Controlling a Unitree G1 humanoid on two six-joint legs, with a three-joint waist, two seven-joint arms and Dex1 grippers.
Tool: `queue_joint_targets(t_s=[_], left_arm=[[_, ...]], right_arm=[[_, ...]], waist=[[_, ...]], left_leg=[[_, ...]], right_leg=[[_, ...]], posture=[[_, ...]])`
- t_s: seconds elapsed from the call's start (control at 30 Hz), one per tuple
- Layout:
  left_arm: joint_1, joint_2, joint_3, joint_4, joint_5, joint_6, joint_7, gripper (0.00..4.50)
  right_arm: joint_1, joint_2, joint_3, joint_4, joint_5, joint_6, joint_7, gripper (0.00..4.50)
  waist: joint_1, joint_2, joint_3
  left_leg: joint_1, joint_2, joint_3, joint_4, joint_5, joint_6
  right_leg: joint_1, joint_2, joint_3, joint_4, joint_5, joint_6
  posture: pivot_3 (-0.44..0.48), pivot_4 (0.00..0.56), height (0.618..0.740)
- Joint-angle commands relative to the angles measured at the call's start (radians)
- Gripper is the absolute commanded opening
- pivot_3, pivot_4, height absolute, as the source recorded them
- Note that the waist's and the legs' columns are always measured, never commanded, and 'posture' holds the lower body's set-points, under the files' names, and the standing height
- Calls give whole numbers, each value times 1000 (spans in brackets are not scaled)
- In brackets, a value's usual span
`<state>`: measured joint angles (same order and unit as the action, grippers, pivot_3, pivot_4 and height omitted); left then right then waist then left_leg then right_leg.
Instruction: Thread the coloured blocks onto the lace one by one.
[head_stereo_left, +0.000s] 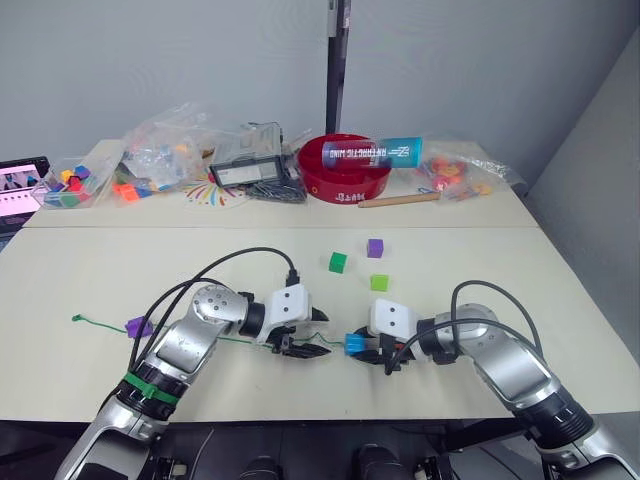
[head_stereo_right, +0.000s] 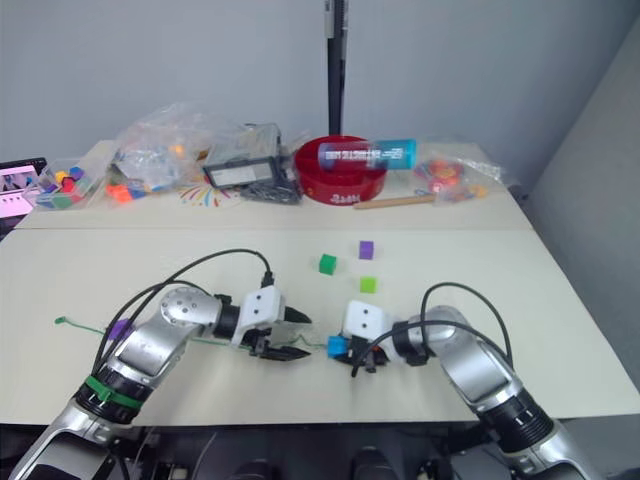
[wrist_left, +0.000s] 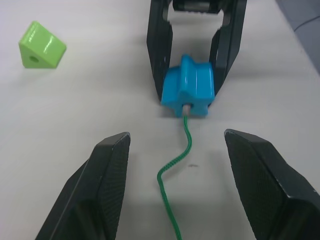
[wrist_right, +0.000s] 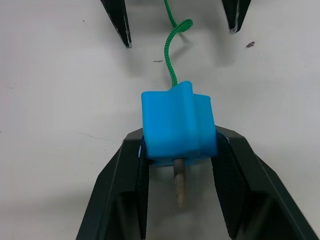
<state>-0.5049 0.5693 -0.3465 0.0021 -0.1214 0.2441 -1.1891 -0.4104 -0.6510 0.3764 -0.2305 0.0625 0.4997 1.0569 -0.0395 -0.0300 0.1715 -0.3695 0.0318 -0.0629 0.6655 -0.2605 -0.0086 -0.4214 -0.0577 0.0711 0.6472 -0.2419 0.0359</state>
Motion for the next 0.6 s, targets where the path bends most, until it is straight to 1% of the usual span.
queue_joint_targets(t_s=[0.03,0.13,0.23,0.47,0.6], left_arm=[[-20,-5,-7,4,18,-31,4,3171],[-21,-8,-7,13,25,-38,8,3171],[-20,-11,0,13,22,-38,8,2352],[-17,-11,3,9,19,-27,7,29],[-19,-19,-1,11,20,-25,14,0]], right_arm=[[15,-13,-3,-8,-2,26,-7,1278],[16,-13,-4,-11,-2,30,-9,1278],[17,-14,-4,-13,-2,31,-12,1278],[16,-14,-3,-14,-1,34,-15,1278],[14,-13,-3,-13,0,34,-15,1278]], waist=[[0,0,0],[0,0,0],[0,0,0],[0,0,0],[0,0,0]], left_leg=[[0,0,0,0,0,0],[0,0,0,0,0,0],[0,0,0,0,0,0],[0,0,0,0,0,0],[0,0,0,0,0,0]], right_leg=[[0,0,0,0,0,0],[0,0,0,0,0,0],[0,0,0,0,0,0],[0,0,0,0,0,0],[0,0,0,0,0,0]], posture=[[0,150,731],[0,150,731],[0,150,731],[0,150,731],[0,150,731]])
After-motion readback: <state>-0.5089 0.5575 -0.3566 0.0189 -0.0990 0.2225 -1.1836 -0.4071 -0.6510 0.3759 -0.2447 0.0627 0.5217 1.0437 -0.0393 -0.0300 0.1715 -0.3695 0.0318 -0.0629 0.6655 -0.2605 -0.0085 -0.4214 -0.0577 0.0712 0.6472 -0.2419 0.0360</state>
